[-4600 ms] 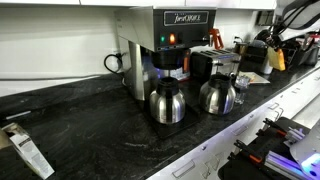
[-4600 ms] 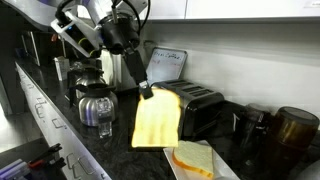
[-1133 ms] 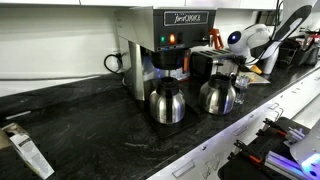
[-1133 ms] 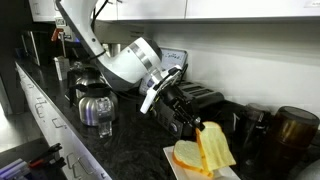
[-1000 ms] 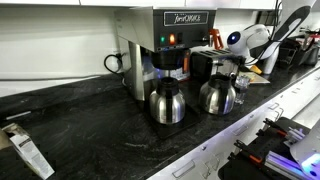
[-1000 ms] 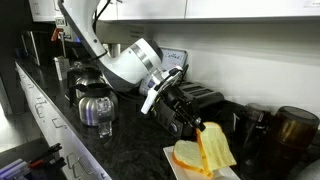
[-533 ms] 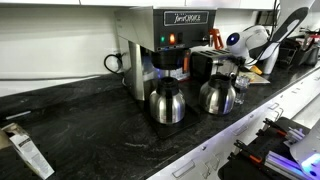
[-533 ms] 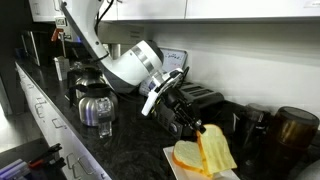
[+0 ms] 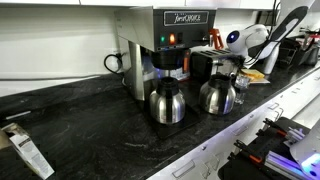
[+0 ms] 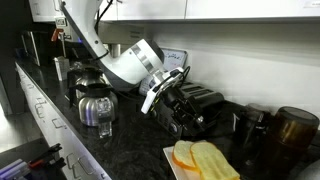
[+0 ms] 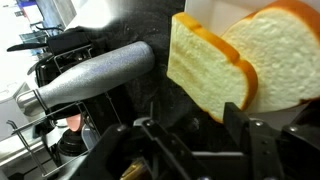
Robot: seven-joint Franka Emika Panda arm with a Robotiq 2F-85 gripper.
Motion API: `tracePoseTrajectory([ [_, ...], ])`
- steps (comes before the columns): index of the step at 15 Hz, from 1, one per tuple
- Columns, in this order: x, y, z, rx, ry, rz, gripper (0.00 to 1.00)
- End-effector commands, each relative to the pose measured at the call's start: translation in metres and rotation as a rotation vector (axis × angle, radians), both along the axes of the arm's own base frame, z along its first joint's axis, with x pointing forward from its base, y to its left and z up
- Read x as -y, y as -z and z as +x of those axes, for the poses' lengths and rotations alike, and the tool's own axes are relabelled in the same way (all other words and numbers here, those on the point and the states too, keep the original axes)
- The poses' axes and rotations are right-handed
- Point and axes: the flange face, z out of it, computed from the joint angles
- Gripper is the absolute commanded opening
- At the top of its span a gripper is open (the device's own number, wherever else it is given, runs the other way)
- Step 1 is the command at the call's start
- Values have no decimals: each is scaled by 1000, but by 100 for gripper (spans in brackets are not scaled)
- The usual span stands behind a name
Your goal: Take the slice of bread from the toaster and put it on the white plate
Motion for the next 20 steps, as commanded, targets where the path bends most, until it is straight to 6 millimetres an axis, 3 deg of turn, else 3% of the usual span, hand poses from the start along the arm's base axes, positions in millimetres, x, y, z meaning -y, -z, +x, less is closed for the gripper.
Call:
tracePoseTrajectory([
  [1, -8, -17, -5, 18, -11, 47, 98],
  [6, -30, -57, -20, 87, -14, 126, 100],
  [10, -49, -94, -51, 95, 16, 213, 100],
  [18, -57, -161, -108, 171, 62, 345, 100],
  [19, -55, -154, -97, 178, 63, 305, 100],
  [20, -56, -160, -100, 188, 59, 310, 100],
])
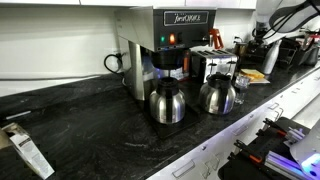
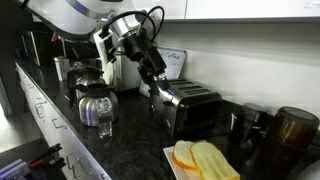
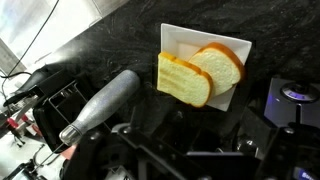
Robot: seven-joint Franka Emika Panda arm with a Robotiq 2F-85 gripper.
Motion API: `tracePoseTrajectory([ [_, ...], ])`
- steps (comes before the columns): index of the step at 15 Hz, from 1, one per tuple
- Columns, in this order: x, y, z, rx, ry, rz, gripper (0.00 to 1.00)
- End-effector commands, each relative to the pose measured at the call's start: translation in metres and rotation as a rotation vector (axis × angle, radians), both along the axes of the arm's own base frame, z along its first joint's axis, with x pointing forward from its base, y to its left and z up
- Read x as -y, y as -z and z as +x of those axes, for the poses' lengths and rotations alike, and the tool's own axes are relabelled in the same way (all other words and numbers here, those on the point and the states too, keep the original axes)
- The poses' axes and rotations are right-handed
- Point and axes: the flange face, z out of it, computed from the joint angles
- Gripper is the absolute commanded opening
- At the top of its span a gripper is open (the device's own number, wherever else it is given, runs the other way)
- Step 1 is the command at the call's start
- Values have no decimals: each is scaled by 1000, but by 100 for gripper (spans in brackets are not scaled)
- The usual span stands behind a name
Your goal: Take the slice of bread from the toaster and put it on the white plate
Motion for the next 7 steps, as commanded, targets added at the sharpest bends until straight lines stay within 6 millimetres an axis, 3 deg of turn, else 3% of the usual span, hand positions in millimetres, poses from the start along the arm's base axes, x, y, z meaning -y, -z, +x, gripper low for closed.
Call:
tracePoseTrajectory([
  [1, -1, -1, -1, 1, -1, -1, 100],
  [7, -1, 6, 1, -14, 1, 2, 100],
])
